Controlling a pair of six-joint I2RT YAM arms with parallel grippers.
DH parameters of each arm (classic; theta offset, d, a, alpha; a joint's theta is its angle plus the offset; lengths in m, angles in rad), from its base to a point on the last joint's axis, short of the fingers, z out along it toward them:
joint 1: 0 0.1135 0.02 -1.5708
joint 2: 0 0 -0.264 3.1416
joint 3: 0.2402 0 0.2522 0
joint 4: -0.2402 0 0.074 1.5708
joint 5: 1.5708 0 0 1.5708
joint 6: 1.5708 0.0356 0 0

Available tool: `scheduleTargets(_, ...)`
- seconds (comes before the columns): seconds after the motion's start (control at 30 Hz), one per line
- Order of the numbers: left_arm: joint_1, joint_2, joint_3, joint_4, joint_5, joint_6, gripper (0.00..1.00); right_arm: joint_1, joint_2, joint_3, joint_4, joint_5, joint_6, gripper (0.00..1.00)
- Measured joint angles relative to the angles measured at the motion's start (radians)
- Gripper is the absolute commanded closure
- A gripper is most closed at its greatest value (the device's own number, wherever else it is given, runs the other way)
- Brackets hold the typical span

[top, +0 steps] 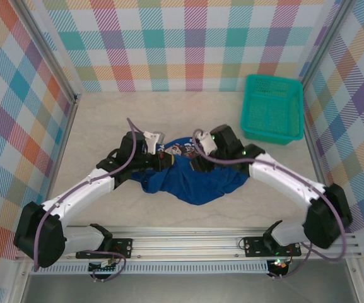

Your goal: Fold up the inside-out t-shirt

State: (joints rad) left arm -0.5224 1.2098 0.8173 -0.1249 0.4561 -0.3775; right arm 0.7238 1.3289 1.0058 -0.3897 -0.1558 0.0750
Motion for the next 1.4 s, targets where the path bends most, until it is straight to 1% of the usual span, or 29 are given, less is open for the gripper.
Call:
scheduleTargets(0.07, 0.009, -0.028, 0.000, -0.020, 0.031, -0.039, 1.00, 0.065, -0.051, -0.056, 0.062, -0.014, 0.005, 0.55)
scheduleTargets(0.13, 0.015, -0.044, 0.005, -0.045, 0.052, -0.064, 1.00, 0.111, -0.063, -0.098, 0.129, -0.033, 0.019, 0.55)
scheduleTargets(0.27, 0.028, -0.049, 0.024, -0.094, 0.079, -0.092, 1.00, 0.176, -0.007, -0.138, 0.235, -0.024, 0.058, 0.55)
scheduleTargets(0.37, 0.030, -0.050, 0.032, -0.114, 0.087, -0.106, 1.00, 0.188, 0.059, -0.138, 0.296, 0.003, 0.095, 0.56)
scheduleTargets(0.4, 0.030, -0.050, 0.034, -0.117, 0.087, -0.109, 1.00, 0.188, 0.080, -0.138, 0.315, 0.013, 0.104, 0.58)
scheduleTargets(0.43, 0.031, -0.050, 0.035, -0.122, 0.087, -0.110, 1.00, 0.188, 0.100, -0.138, 0.330, 0.023, 0.112, 0.61)
scheduleTargets(0.47, 0.032, -0.050, 0.037, -0.129, 0.087, -0.113, 1.00, 0.188, 0.119, -0.138, 0.345, 0.034, 0.122, 0.66)
scheduleTargets(0.57, 0.038, -0.051, 0.046, -0.140, 0.085, -0.121, 1.00, 0.189, 0.164, -0.138, 0.363, 0.075, 0.137, 0.89)
scheduleTargets(0.6, 0.042, -0.052, 0.049, -0.141, 0.085, -0.124, 1.00, 0.190, 0.171, -0.139, 0.364, 0.087, 0.136, 0.96)
scheduleTargets(0.63, 0.047, -0.054, 0.053, -0.143, 0.085, -0.128, 1.00, 0.190, 0.172, -0.144, 0.371, 0.098, 0.140, 1.00)
scheduleTargets(0.73, 0.075, -0.061, 0.069, -0.149, 0.084, -0.141, 1.00, 0.190, 0.157, -0.174, 0.393, 0.111, 0.134, 1.00)
scheduleTargets(0.87, 0.134, -0.068, 0.095, -0.146, 0.099, -0.178, 1.00, 0.190, 0.100, -0.249, 0.388, 0.098, 0.119, 1.00)
scheduleTargets(0.9, 0.149, -0.069, 0.099, -0.143, 0.105, -0.186, 1.00, 0.190, 0.087, -0.267, 0.380, 0.093, 0.118, 0.98)
scheduleTargets(0.97, 0.174, -0.069, 0.111, -0.139, 0.121, -0.200, 1.00, 0.190, 0.067, -0.298, 0.363, 0.088, 0.110, 0.90)
scheduleTargets(1.1, 0.179, -0.068, 0.125, -0.143, 0.161, -0.206, 1.00, 0.190, 0.040, -0.309, 0.336, 0.072, 0.080, 0.77)
scheduleTargets(1.2, 0.179, -0.068, 0.143, -0.148, 0.192, -0.196, 1.00, 0.189, -0.012, -0.308, 0.328, 0.039, 0.042, 0.68)
scheduleTargets(1.27, 0.179, -0.068, 0.153, -0.147, 0.214, -0.179, 1.00, 0.180, -0.045, -0.298, 0.325, 0.013, 0.021, 0.60)
scheduleTargets(1.33, 0.179, -0.068, 0.158, -0.147, 0.233, -0.160, 1.00, 0.167, -0.063, -0.272, 0.328, -0.007, 0.008, 0.55)
scheduleTargets(1.4, 0.179, -0.068, 0.158, -0.147, 0.250, -0.143, 1.00, 0.137, -0.067, -0.232, 0.338, -0.017, 0.005, 0.52)
